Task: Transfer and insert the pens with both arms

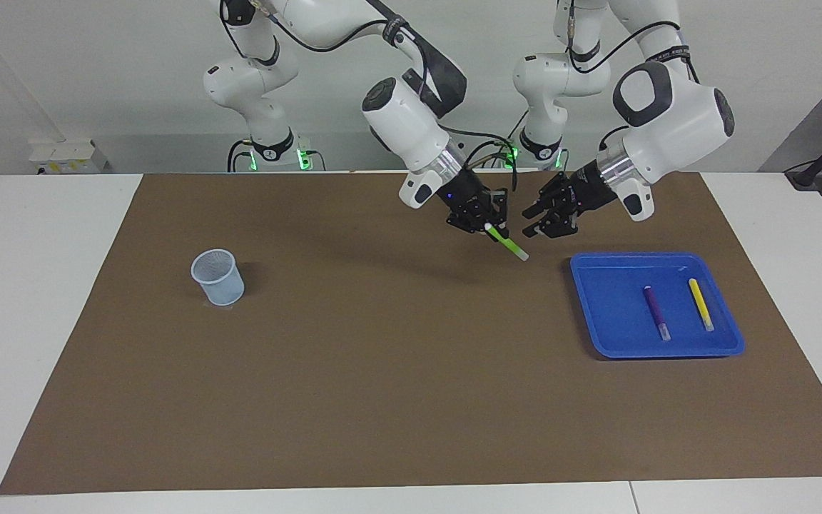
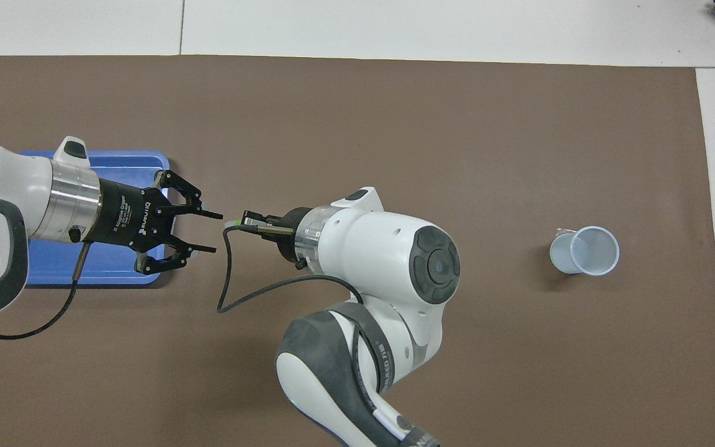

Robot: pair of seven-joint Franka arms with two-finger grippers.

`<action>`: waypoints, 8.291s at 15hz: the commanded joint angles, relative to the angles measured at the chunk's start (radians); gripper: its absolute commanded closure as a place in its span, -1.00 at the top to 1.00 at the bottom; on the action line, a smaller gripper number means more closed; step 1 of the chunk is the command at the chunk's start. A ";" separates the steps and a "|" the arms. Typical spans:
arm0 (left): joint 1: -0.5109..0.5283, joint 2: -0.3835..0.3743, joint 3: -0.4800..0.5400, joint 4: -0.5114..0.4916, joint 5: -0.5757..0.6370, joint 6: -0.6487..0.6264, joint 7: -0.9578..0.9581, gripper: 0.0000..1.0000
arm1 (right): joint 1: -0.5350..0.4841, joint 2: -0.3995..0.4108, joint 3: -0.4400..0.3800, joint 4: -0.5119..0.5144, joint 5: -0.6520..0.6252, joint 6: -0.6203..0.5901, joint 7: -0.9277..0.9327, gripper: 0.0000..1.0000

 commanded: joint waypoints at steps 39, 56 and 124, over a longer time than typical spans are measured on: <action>0.261 0.257 0.025 -0.090 0.680 0.508 1.391 0.06 | -0.671 -0.317 0.011 -0.297 -0.613 -0.654 -1.267 0.28; 0.275 0.367 0.027 -0.064 0.707 0.677 1.391 0.08 | -0.472 -0.314 0.013 -0.283 -0.116 -0.567 -0.304 0.44; -0.018 -0.151 0.002 -0.161 0.064 0.060 -0.318 -1.00 | 0.136 -0.004 0.013 0.000 0.121 0.200 0.099 0.80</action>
